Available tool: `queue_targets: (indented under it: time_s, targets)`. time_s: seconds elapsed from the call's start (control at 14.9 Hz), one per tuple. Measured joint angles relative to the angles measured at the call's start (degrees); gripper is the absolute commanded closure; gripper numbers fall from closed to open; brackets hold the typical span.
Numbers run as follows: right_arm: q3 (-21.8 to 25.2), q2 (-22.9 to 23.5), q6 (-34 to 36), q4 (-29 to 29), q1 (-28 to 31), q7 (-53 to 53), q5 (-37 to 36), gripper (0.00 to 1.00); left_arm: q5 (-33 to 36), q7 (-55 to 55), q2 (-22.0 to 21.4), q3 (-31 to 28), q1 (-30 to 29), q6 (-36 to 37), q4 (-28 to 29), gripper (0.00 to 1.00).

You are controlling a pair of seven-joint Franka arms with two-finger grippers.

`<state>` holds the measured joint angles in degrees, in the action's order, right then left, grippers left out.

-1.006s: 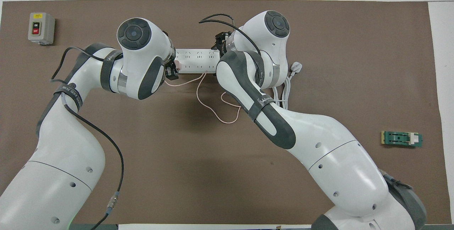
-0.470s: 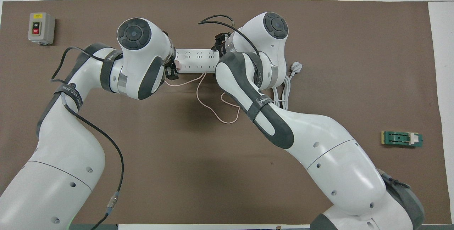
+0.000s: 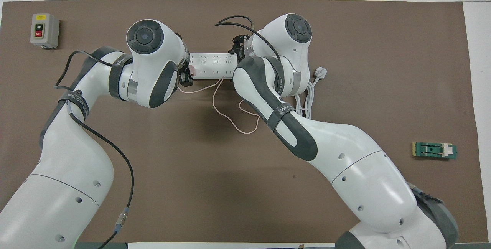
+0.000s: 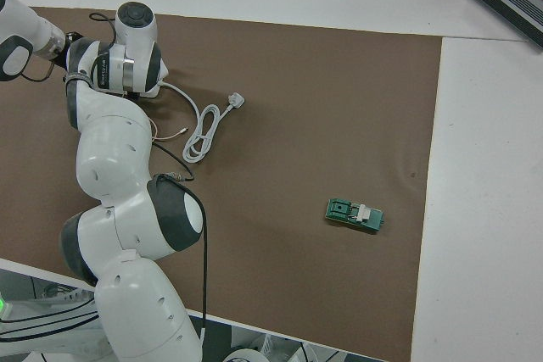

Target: Unplug charger and place it aside

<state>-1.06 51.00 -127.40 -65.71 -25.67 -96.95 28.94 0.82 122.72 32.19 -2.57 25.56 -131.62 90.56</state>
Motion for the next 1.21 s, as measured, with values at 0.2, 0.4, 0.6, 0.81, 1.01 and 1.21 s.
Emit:
queue_targets:
  time_s: [0.2, 0.4, 0.6, 0.81, 1.01, 1.21]
  targets:
    - [0.01, 0.08, -0.28, 0.0, 0.0, 0.0, 0.0, 0.0, 0.0, 0.0, 0.0, 0.0, 0.0, -0.02, 0.0, 0.0]
    - [0.02, 0.2, -0.78, 0.0, 0.0, 0.0, 0.0, 0.0, 0.0, 0.0, 0.0, 0.0, 0.0, -0.04, 0.0, 0.02]
    - [0.04, 0.99, -2.02, -0.01, 0.0, 0.0, -0.02, 0.0, 0.0, 0.0, 0.0, 0.0, 0.0, -0.05, 0.01, 0.14]
    - [0.04, 1.64, -2.18, -0.01, -0.03, 0.01, -0.03, 0.0, 0.0, -0.01, -0.08, 0.07, 0.0, -0.05, 0.22, 0.14]
    - [0.04, 1.66, -2.22, -0.01, -0.07, 0.01, -0.03, 0.0, 0.0, -0.01, -0.08, 0.07, 0.0, -0.06, 0.23, 0.28]
    - [0.04, 1.68, -2.27, -0.01, -0.08, 0.01, -0.03, 0.06, 0.0, -0.01, -0.4, 0.29, 0.01, 0.37, 0.75, 0.81]
